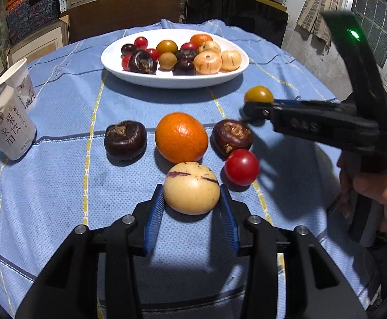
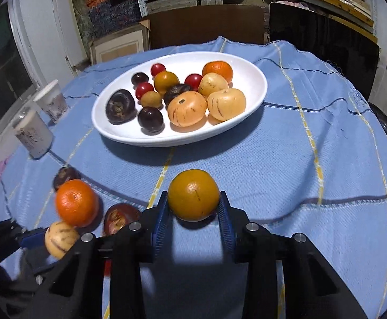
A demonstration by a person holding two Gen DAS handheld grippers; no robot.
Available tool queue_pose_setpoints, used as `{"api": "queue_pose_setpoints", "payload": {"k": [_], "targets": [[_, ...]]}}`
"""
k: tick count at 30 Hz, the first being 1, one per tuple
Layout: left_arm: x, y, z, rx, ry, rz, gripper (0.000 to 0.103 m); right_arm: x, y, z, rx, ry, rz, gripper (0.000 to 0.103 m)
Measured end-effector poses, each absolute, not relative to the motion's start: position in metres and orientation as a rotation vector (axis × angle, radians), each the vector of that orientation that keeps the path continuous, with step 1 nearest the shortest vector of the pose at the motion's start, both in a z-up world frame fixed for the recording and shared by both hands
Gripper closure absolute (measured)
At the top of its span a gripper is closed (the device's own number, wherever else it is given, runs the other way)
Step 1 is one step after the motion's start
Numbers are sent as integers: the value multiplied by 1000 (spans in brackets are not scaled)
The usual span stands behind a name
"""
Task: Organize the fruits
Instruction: 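Grasp a pale yellow fruit with the left tool while the right tool grasps a yellow-orange fruit, then carry both fruits onto the white plate and open both tools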
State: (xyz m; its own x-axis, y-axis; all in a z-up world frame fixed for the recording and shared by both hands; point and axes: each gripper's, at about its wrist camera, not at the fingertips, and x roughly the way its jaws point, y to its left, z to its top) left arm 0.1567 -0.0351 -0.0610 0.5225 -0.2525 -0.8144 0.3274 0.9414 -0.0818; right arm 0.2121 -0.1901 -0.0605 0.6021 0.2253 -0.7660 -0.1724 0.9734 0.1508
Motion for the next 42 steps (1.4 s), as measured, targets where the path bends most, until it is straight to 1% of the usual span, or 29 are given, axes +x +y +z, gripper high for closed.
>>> {"api": "queue_pose_setpoints", "payload": {"k": [10, 17, 22, 26, 33, 38, 40, 41, 42], "targets": [[142, -19, -30, 87, 913, -321, 63, 174, -209, -32, 92, 839, 269, 66], [154, -17, -1, 99, 878, -324, 63, 175, -210, -6, 103, 785, 306, 66], [190, -26, 21, 123, 841, -310, 63, 203, -197, 13, 62, 754, 334, 66], [235, -31, 27, 99, 843, -291, 63, 232, -184, 19, 34, 735, 362, 65], [326, -33, 14, 55, 878, -237, 63, 302, -177, 3, 68, 785, 375, 65], [367, -36, -8, 36, 932, -213, 62, 331, -171, -15, 64, 812, 347, 64], [373, -37, -14, 24, 926, -198, 58, 335, -171, -19, 68, 810, 341, 63], [373, -37, -15, 26, 919, -184, 53, 336, -171, -20, 68, 809, 333, 62], [373, -37, -15, 28, 909, -165, 44, 336, -173, -20, 71, 808, 327, 62]]}}
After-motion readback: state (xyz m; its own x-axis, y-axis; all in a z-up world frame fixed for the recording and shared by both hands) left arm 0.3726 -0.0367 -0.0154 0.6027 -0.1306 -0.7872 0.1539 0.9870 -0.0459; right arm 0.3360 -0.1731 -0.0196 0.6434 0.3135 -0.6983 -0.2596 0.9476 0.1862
